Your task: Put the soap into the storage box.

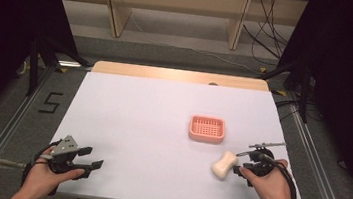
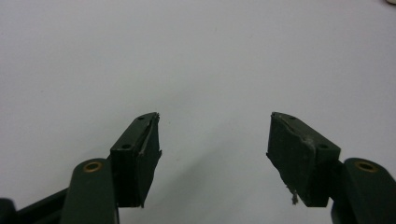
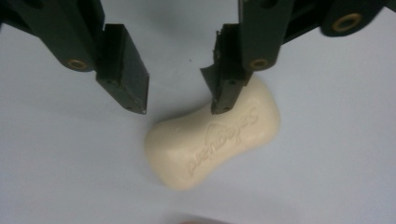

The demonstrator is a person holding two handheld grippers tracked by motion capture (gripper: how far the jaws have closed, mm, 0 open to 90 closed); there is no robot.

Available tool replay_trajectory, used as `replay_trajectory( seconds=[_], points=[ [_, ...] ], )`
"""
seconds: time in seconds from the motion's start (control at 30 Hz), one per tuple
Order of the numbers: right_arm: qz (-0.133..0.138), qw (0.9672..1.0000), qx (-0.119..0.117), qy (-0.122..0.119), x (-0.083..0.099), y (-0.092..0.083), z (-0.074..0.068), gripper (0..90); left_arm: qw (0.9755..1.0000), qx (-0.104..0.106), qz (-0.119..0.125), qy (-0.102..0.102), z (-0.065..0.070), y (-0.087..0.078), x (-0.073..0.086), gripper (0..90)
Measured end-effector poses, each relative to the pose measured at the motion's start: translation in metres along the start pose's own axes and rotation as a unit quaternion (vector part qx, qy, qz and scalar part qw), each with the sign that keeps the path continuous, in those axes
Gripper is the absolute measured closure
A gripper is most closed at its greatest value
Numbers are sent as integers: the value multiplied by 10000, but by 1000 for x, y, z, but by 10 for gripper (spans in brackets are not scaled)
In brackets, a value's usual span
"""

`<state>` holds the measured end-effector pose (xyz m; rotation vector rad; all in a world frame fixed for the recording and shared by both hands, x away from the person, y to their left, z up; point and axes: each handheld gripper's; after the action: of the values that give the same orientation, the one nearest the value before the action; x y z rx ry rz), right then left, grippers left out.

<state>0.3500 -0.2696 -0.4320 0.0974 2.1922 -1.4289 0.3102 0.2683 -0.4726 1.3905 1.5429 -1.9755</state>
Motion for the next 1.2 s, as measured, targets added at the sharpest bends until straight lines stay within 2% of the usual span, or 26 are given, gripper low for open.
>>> replay_trajectory(
  seconds=[0.07, 0.13, 0.17, 0.2, 0.23, 0.3, 0.33, 0.37, 0.4, 0.47, 0.5, 0.53, 0.57, 0.6, 0.63, 0.67, 0.7, 0.83, 0.9, 0.97, 1.0, 1.07, 1.13, 1.17, 1.2],
  points=[
    [43, 10000, -8, 66, -6, 0, -2, 456, 10000, 1, 16, -23, 1, 0, 0, 337],
    [77, 9999, 35, 87, -8, 1, -3, 427, 10000, 21, -21, 51, 0, 0, -1, 337],
    [54, 9996, 115, 249, -14, 4, -7, 407, 9999, 4, -29, 127, -1, -1, 0, 337],
    [29, 9994, 169, 302, -16, 6, -8, 406, 9999, 7, -31, 122, -1, -1, 0, 337],
    [-4, 9991, 146, 394, -19, 8, -9, 401, 10000, 18, 24, -4, 1, 0, 0, 337],
    [-34, 9986, 217, 483, -25, 12, -9, 399, 10000, 34, -8, 50, 0, -2, -1, 337],
    [-52, 9983, 280, 510, -27, 13, -9, 399, 10000, 6, 61, -4, 1, -1, -1, 337],
    [-114, 9956, 346, 866, -30, 13, -13, 398, 10000, 22, 55, 11, 0, -1, -1, 337],
    [-148, 9943, 346, 993, -32, 13, -15, 393, 10000, 22, 50, 5, 0, -1, -1, 337],
    [-196, 9931, 351, 1105, -36, 15, -14, 380, 10000, 82, -31, -46, 1, -2, -1, 337],
    [-285, 9930, 386, 1079, -37, 16, -14, 383, 10000, 50, 6, 43, 0, -2, -1, 337],
    [-297, 9930, 397, 1068, -38, 17, -13, 382, 10000, 50, 6, 43, 0, -2, -1, 337],
    [-233, 9881, 388, 1467, -39, 20, -18, 378, 10000, 29, 70, -58, 1, 0, 0, 337],
    [-233, 9881, 388, 1467, -39, 20, -18, 378, 10000, 29, 70, -58, 1, 0, 0, 337],
    [-368, 9922, 418, 1116, -41, 22, -12, 370, 10000, 30, 45, 8, 0, -1, -1, 337],
    [-357, 9927, 418, 1075, -41, 23, -11, 367, 10000, 60, -6, -59, 1, -1, -1, 337],
    [-351, 9914, 406, 1196, -43, 25, -12, 361, 10000, 72, -29, -57, 1, -1, -1, 337],
    [-457, 9886, 361, 1391, -45, 32, -16, 345, 10000, 40, 22, -46, 1, -1, -1, 337],
    [-437, 9884, 354, 1410, -45, 34, -16, 330, 10000, 45, 18, -54, 1, -1, 0, 337],
    [-427, 9863, 387, 1544, -47, 37, -18, 322, 9999, 81, -31, -57, 1, -1, -1, 337],
    [-498, 9868, 375, 1498, -46, 36, -18, 321, 10000, 33, 62, 8, 0, -1, -1, 337],
    [-449, 9835, 401, 1706, -48, 39, -20, 312, 10000, 31, 60, 16, 0, -1, -1, 337],
    [-475, 9828, 432, 1730, -47, 40, -19, 286, 10000, 31, 57, 15, 0, -1, -1, 337],
    [-564, 9854, 441, 1547, -45, 40, -16, 274, 10000, 32, 56, 18, 0, -1, -1, 337],
    [-567, 9822, 452, 1734, -46, 41, -18, 263, 10000, 32, 60, 19, 0, -1, -1, 337]
  ],
)
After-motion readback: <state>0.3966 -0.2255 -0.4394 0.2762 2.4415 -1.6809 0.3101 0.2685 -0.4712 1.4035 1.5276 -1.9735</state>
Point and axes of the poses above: each handheld gripper's, and its own axes: y roughly forward along the jaws, x roughly out of its underside, z roughly to its right, and after that the axes turned 11 degrees about -x, right-handed
